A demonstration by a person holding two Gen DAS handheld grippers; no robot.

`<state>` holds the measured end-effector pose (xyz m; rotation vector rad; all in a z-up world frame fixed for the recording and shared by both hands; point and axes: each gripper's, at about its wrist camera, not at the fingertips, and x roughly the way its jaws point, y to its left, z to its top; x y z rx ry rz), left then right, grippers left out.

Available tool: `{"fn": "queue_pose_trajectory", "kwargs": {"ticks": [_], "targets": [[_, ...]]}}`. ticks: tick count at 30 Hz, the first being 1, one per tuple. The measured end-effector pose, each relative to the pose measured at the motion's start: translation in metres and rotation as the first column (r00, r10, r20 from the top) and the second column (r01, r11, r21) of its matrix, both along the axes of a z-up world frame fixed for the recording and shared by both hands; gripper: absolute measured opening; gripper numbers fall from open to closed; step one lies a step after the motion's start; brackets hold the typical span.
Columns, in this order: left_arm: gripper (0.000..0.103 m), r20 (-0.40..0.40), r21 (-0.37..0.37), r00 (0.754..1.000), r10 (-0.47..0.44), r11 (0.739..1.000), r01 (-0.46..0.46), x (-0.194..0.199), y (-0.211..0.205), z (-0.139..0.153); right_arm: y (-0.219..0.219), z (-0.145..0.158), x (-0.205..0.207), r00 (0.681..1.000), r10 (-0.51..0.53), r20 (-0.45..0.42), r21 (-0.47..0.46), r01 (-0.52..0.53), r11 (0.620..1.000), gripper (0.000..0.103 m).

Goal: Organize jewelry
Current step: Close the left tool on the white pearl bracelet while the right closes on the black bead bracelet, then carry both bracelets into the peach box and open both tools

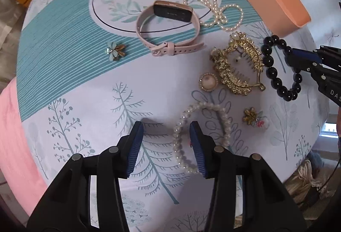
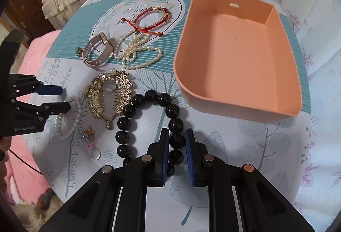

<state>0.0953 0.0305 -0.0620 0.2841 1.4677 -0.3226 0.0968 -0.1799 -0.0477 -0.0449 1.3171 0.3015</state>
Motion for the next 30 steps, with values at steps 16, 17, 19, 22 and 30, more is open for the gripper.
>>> {"fn": "queue_pose_trajectory", "kwargs": {"ticks": [16, 17, 19, 22, 30], "targets": [[0.005, -0.011, -0.065, 0.991, 0.132, 0.989, -0.133, 0.02, 0.021, 0.009, -0.01, 0.017, -0.005, 0.999, -0.035, 0.009, 0.096, 0.034, 0.995, 0.015], [0.005, 0.007, -0.071, 0.99, 0.141, 0.988, -0.14, 0.019, 0.022, 0.015, -0.012, 0.021, -0.007, 0.999, -0.033, 0.017, 0.1, 0.031, 0.994, 0.015], [0.005, 0.05, -0.094, 0.987, 0.155, 0.984, -0.15, 0.009, 0.028, 0.039, -0.011, 0.031, -0.011, 0.999, -0.03, 0.038, 0.102, 0.025, 0.994, 0.015], [0.005, 0.111, -0.133, 0.979, 0.173, 0.978, -0.158, 0.005, 0.03, 0.069, -0.012, 0.051, -0.019, 0.997, -0.029, 0.073, 0.122, 0.02, 0.992, 0.015], [0.005, 0.278, -0.263, 0.94, 0.199, 0.957, -0.124, 0.004, 0.003, 0.164, -0.018, 0.118, -0.027, 0.974, -0.058, 0.221, 0.185, 0.016, 0.983, 0.015]]}}
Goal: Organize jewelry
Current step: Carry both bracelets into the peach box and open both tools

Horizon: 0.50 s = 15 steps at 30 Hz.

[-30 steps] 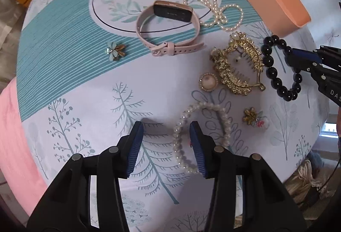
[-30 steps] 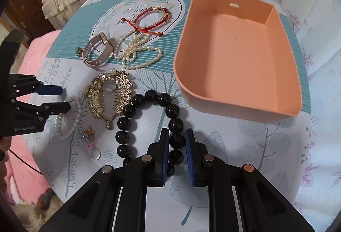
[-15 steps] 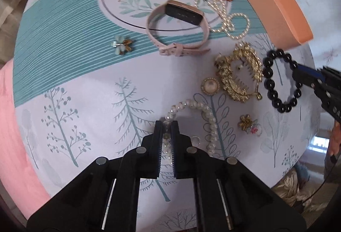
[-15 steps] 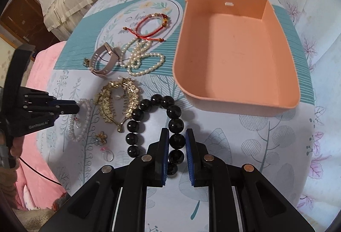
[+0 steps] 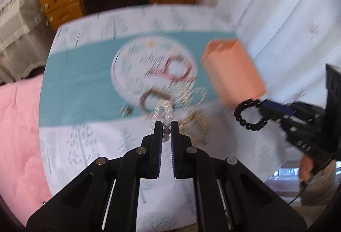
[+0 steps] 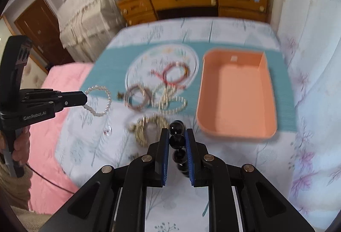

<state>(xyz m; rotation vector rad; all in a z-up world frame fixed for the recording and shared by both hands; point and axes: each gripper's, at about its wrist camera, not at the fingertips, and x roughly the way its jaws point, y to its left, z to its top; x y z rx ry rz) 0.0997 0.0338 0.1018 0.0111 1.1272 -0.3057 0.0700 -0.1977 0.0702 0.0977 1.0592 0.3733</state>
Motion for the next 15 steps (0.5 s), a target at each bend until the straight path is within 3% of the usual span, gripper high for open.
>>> {"fn": "queue_pose_trajectory", "kwargs": {"ticks": [4, 8, 12, 15], "targets": [[0.005, 0.092, -0.071, 0.996, -0.02, 0.997, 0.027, 0.009, -0.03, 0.039, -0.014, 0.031, 0.007, 0.994, -0.066, 0.088, 0.023, 0.064, 0.998, 0.015], [0.005, 0.147, -0.096, 0.987, -0.061, 0.993, 0.075, 0.025, -0.068, 0.052, -0.034, 0.05, 0.021, 0.979, -0.142, 0.144, 0.074, 0.133, 0.988, 0.015], [0.005, 0.166, -0.091, 0.982, -0.085, 0.991, 0.101, 0.05, -0.108, 0.041, -0.054, 0.051, 0.042, 0.966, -0.195, 0.17, 0.101, 0.179, 0.979, 0.015], [0.005, 0.145, -0.088, 0.985, -0.091, 0.991, 0.105, 0.072, -0.137, 0.02, -0.065, 0.033, 0.059, 0.969, -0.209, 0.128, 0.111, 0.196, 0.974, 0.015]]}}
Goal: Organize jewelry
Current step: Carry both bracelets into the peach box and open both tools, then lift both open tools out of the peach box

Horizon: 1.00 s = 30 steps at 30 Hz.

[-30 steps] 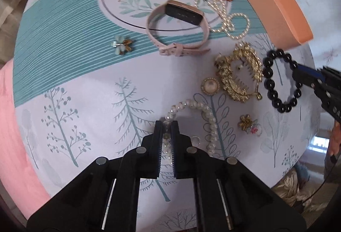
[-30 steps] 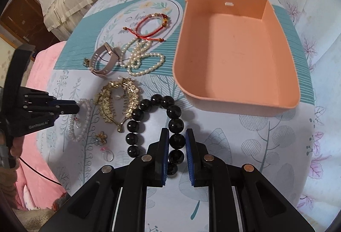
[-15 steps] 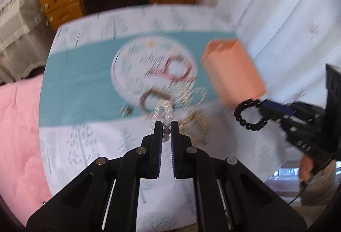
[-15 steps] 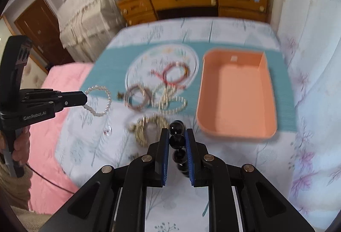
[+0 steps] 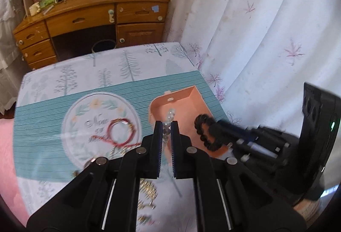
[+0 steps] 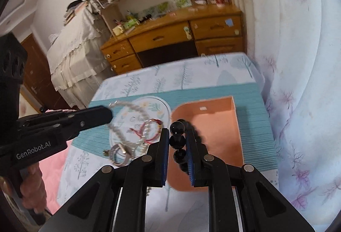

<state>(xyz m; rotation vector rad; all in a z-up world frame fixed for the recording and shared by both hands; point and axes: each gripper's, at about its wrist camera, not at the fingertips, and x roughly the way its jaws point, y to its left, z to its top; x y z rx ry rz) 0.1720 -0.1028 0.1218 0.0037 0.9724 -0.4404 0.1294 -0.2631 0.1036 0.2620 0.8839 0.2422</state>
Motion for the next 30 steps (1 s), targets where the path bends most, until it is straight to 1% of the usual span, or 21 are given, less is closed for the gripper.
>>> {"fn": "queue_pose_trajectory", "kwargs": {"ticks": [2, 4, 5, 7, 9, 10, 11, 13, 14, 15, 17, 19, 20, 22, 24, 25, 26, 27, 28, 30], "targets": [[0.005, -0.024, -0.005, 1.0, -0.006, 1.0, 0.006, 0.013, -0.016, -0.016, -0.007, -0.02, 0.014, 0.999, -0.009, -0.046, 0.017, 0.009, 1.0, 0.015], [0.005, -0.044, -0.009, 0.999, -0.02, 1.0, 0.02, 0.027, -0.032, -0.033, -0.016, -0.039, 0.024, 0.996, -0.014, -0.091, 0.062, 0.02, 0.998, 0.015], [0.005, -0.048, -0.009, 0.999, -0.025, 1.0, 0.024, 0.031, -0.038, -0.039, -0.021, -0.045, 0.028, 0.995, -0.003, -0.103, 0.104, 0.014, 0.994, 0.015], [0.005, -0.057, -0.012, 0.998, -0.029, 1.0, 0.029, 0.038, -0.048, -0.052, -0.027, -0.058, 0.029, 0.995, 0.002, -0.104, 0.141, 0.013, 0.99, 0.015], [0.005, -0.07, 0.001, 0.997, -0.024, 1.0, 0.024, 0.044, -0.056, -0.063, -0.03, -0.067, 0.029, 0.994, -0.032, -0.106, 0.073, 0.039, 0.997, 0.015], [0.005, -0.075, 0.006, 0.997, -0.024, 1.0, 0.025, 0.047, -0.057, -0.071, -0.029, -0.073, 0.031, 0.992, -0.06, -0.111, -0.002, 0.06, 0.998, 0.015], [0.005, -0.078, 0.011, 0.997, -0.023, 1.0, 0.024, 0.05, -0.06, -0.076, -0.028, -0.077, 0.033, 0.99, -0.089, -0.11, -0.096, 0.079, 0.992, 0.015], [0.005, -0.084, 0.024, 0.996, -0.028, 0.999, 0.03, 0.053, -0.064, -0.086, -0.024, -0.087, 0.033, 0.99, -0.097, -0.102, -0.194, 0.076, 0.978, 0.015], [0.005, -0.085, 0.031, 0.996, -0.034, 0.999, 0.037, 0.054, -0.068, -0.092, -0.022, -0.089, 0.033, 0.991, -0.089, -0.102, -0.226, 0.064, 0.972, 0.015], [0.005, -0.084, 0.041, 0.996, -0.039, 0.998, 0.042, 0.054, -0.071, -0.097, -0.022, -0.092, 0.033, 0.991, -0.083, -0.106, -0.234, 0.057, 0.971, 0.016], [0.005, -0.094, 0.061, 0.995, -0.041, 0.997, 0.047, 0.056, -0.074, -0.105, -0.019, -0.093, 0.032, 0.991, -0.07, -0.112, -0.225, 0.044, 0.973, 0.021], [0.006, -0.113, 0.08, 0.993, -0.035, 0.996, 0.044, 0.058, -0.075, -0.113, -0.022, -0.091, 0.025, 0.994, -0.074, -0.084, -0.219, 0.054, 0.974, 0.038], [0.006, -0.122, 0.091, 0.992, -0.036, 0.995, 0.047, 0.059, -0.076, -0.116, -0.024, -0.088, 0.021, 0.995, -0.081, -0.061, -0.226, 0.065, 0.972, 0.041], [0.008, -0.14, 0.109, 0.989, -0.042, 0.992, 0.057, 0.058, -0.076, -0.122, -0.022, -0.082, 0.015, 0.996, -0.085, -0.033, -0.239, 0.075, 0.968, 0.042], [0.016, -0.146, 0.119, 0.988, -0.051, 0.991, 0.068, 0.054, -0.074, -0.124, -0.021, -0.072, 0.007, 0.997, -0.078, -0.023, -0.238, 0.07, 0.969, 0.042], [0.026, -0.141, 0.119, 0.988, -0.055, 0.99, 0.072, 0.052, -0.073, -0.123, -0.02, -0.069, 0.003, 0.997, -0.073, -0.019, -0.234, 0.067, 0.97, 0.042], [0.041, -0.133, 0.118, 0.989, -0.058, 0.99, 0.074, 0.05, -0.072, -0.123, -0.019, -0.065, -0.001, 0.997, -0.071, -0.017, -0.232, 0.065, 0.971, 0.042], [0.046, -0.123, 0.117, 0.991, -0.055, 0.991, 0.069, 0.047, -0.07, -0.121, -0.018, -0.062, -0.005, 0.997, -0.071, -0.018, -0.231, 0.065, 0.971, 0.042], [0.052, -0.116, 0.114, 0.992, -0.048, 0.992, 0.061, 0.045, -0.068, -0.119, -0.017, -0.062, -0.007, 0.997, -0.071, -0.021, -0.231, 0.064, 0.971, 0.043], [0.052, -0.1, 0.1, 0.994, -0.033, 0.994, 0.043, 0.039, -0.061, -0.113, -0.016, -0.06, -0.013, 0.997, -0.07, -0.022, -0.228, 0.063, 0.972, 0.043]]}}
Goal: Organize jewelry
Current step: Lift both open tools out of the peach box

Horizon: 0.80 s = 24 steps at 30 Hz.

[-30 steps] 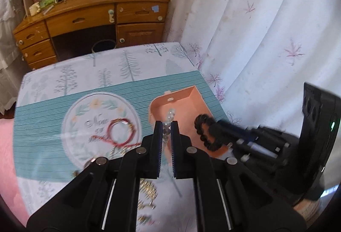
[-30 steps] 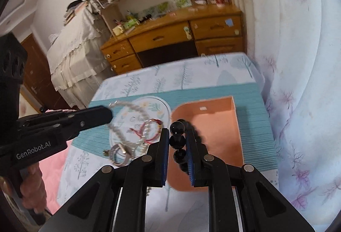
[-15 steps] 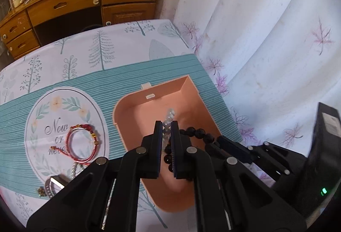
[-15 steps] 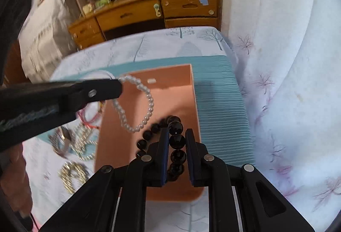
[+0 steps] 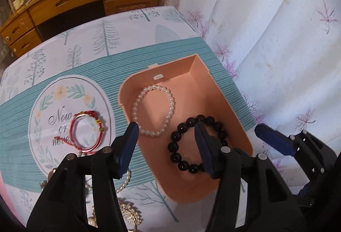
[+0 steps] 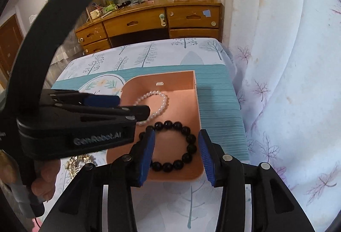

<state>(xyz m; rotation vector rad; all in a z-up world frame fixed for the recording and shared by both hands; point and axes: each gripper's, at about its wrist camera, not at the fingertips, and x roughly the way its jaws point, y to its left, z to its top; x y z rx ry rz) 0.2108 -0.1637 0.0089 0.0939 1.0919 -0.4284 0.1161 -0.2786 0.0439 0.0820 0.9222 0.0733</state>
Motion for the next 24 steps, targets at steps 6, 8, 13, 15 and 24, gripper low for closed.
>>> {"fn": "queue_pose_trajectory", "kwargs": {"ticks": [6, 8, 13, 15, 24], "targets": [[0.052, 0.091, 0.004, 0.994, 0.055, 0.998, -0.056, -0.025, 0.02, 0.022, 0.007, 0.003, -0.021, 1.0, 0.004, 0.011, -0.013, -0.003, 1.0, 0.043], [0.052, 0.121, 0.012, 0.989, 0.086, 0.996, -0.088, -0.036, 0.029, 0.028, 0.01, 0.003, -0.027, 1.0, 0.008, 0.008, -0.011, -0.008, 1.0, 0.043], [0.052, 0.19, 0.005, 0.974, 0.127, 0.991, -0.13, -0.065, 0.051, 0.039, 0.019, 0.005, -0.046, 1.0, 0.015, 0.003, -0.002, -0.015, 1.0, 0.043], [0.052, 0.181, -0.015, 0.972, 0.148, 0.989, -0.148, -0.076, 0.062, 0.04, 0.023, 0.007, -0.053, 1.0, 0.021, 0.001, 0.006, -0.021, 1.0, 0.043], [0.052, 0.125, -0.039, 0.956, 0.264, 0.964, -0.261, -0.113, 0.113, 0.035, 0.041, 0.018, -0.077, 0.999, 0.044, 0.01, 0.025, -0.044, 0.999, 0.043]]}}
